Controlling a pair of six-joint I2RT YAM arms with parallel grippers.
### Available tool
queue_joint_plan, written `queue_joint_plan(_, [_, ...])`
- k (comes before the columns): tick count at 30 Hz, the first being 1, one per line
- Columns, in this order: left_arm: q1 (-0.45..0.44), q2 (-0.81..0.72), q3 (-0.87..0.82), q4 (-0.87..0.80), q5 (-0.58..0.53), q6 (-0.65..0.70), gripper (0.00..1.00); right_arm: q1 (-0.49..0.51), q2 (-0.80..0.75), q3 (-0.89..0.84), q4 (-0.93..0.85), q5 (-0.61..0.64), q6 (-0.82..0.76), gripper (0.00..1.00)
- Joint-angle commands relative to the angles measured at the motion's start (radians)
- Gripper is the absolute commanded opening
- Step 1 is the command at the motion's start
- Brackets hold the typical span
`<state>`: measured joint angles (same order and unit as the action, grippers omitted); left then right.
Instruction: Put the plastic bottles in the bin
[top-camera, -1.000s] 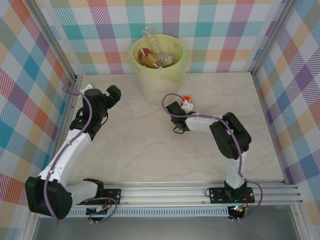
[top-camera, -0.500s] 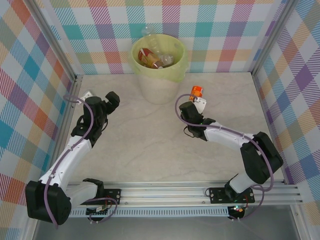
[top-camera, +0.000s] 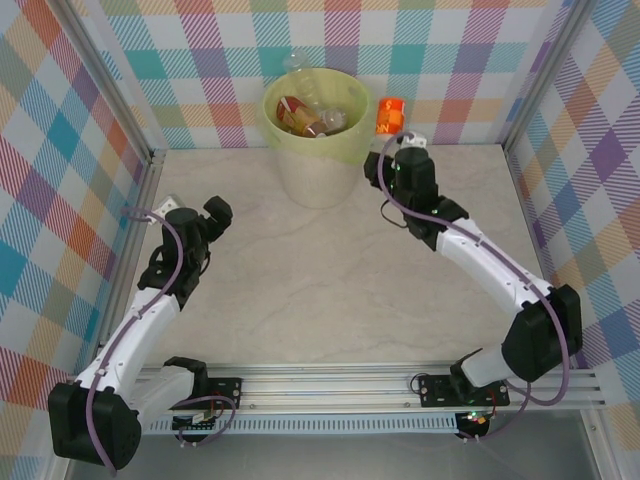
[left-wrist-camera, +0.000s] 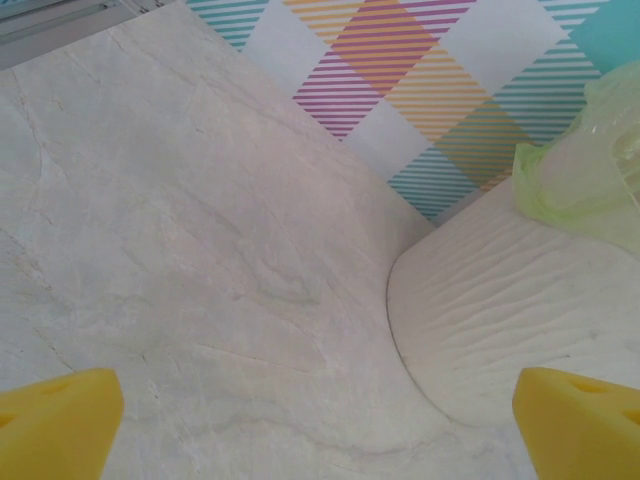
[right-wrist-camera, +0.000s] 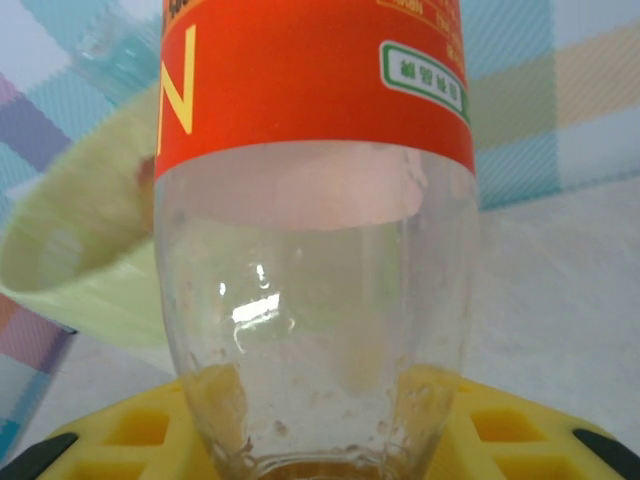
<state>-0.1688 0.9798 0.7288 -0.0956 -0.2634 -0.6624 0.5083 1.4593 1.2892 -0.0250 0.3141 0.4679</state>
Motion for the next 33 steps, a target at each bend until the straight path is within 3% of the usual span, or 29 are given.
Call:
queue_joint_plan(1, [0.025,-0.03,-0.015,-0.01,-0.025,0.0,1.0,-0.013,0.081,0.14,-0.06,-0.165,-0.098,0.02])
queue_joint_plan(8, [0.042,-0.061,-0.032,-0.03,-0.025,0.001,1.0,-0.025,0.268,0.412,-0.137,-0.25,-0.111,0.08])
queue_joint_plan(15, [0.06,-0.098,-0.046,-0.057,-0.025,0.001,1.0,-0.038,0.566,0.917,-0.505,-0.244,-0.132,0.19])
queue_joint_plan(22, [0.079,-0.138,-0.064,-0.064,-0.029,0.001,1.0,-0.039,0.735,1.254,-0.696,-0.124,-0.13,0.71])
queue_joint_plan(25, [0.087,-0.142,-0.065,-0.067,-0.027,0.004,1.0,-0.04,0.711,1.255,-0.682,-0.111,-0.148,0.83])
queue_joint_plan(28, [0.095,-0.143,-0.069,-0.067,-0.027,0.008,1.0,-0.039,0.656,1.218,-0.675,-0.094,-0.171,0.85])
queue_joint_plan(33, [0.106,-0.131,-0.082,-0.055,-0.042,0.027,1.0,-0.039,0.465,0.959,-0.564,-0.079,-0.193,0.88])
